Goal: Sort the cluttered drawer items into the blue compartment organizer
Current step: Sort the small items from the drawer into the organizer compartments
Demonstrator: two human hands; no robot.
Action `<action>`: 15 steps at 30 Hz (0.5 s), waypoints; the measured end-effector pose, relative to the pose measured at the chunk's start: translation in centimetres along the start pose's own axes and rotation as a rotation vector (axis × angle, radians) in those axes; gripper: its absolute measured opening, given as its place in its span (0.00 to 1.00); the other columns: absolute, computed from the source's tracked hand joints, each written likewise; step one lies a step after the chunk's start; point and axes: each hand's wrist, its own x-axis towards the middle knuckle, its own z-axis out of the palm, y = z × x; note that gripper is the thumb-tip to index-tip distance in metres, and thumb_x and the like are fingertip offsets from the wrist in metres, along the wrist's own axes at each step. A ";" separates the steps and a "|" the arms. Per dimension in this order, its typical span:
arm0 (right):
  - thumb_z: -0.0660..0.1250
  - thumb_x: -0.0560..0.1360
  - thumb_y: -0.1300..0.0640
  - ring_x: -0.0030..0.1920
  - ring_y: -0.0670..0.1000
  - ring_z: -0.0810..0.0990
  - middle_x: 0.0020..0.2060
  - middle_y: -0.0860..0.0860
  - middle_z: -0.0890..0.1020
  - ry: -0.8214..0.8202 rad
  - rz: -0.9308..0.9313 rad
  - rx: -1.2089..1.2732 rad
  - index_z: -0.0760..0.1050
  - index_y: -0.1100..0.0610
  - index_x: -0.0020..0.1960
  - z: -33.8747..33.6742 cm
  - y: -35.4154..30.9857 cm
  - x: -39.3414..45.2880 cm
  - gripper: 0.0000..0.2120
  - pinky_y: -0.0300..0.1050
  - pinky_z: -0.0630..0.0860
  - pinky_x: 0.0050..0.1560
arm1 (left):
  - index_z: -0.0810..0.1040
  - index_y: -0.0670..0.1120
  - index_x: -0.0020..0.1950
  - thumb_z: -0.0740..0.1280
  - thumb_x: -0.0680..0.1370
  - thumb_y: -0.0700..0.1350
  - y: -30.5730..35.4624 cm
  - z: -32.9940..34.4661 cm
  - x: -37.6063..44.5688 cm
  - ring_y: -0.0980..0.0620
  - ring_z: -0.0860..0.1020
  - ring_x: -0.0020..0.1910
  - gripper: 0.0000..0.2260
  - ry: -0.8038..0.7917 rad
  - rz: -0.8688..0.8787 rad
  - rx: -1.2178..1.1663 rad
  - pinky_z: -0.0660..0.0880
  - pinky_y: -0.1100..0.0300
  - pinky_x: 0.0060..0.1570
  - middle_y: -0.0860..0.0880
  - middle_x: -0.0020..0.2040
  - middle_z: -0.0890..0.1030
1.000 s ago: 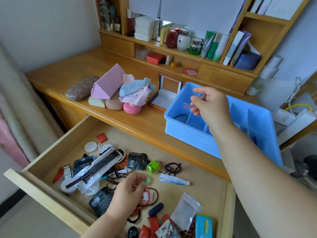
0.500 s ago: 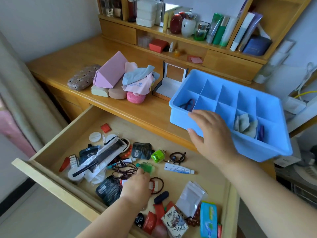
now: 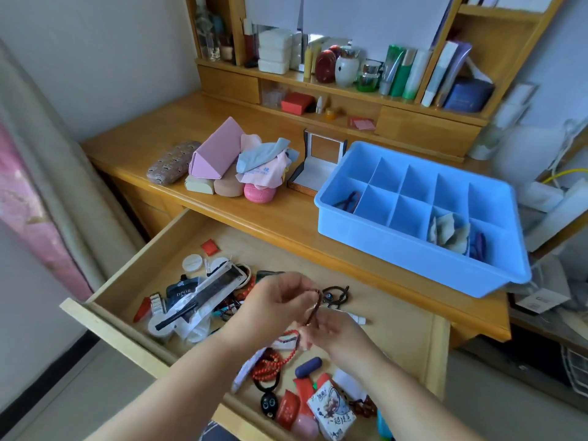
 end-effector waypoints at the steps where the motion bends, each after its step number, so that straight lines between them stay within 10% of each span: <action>1: 0.67 0.73 0.57 0.34 0.39 0.77 0.31 0.43 0.78 0.019 0.000 -0.007 0.78 0.45 0.35 0.1 -0.5 -0.1 0.10 0.28 0.70 0.38 | 0.80 0.51 0.41 0.66 0.78 0.42 1.4 -0.5 0.1 0.55 0.76 0.30 0.08 0.009 0.013 -0.093 0.73 0.65 0.34 0.52 0.30 0.78; 10: 0.61 0.78 0.60 0.51 0.46 0.81 0.43 0.49 0.84 0.064 0.090 0.154 0.74 0.55 0.41 -0.4 0.0 -1.8 0.08 0.42 0.72 0.60 | 0.80 0.52 0.38 0.64 0.76 0.45 10.2 -6.7 2.0 0.56 0.72 0.26 0.08 0.178 0.319 -0.456 0.74 0.62 0.30 0.51 0.29 0.76; 15: 0.62 0.77 0.61 0.57 0.53 0.79 0.50 0.60 0.83 0.243 0.115 0.694 0.74 0.63 0.44 -2.9 1.4 -2.8 0.06 0.51 0.67 0.68 | 0.76 0.47 0.36 0.65 0.78 0.43 6.9 -9.8 3.0 0.54 0.68 0.24 0.10 0.525 0.045 -0.264 0.70 0.62 0.27 0.50 0.28 0.72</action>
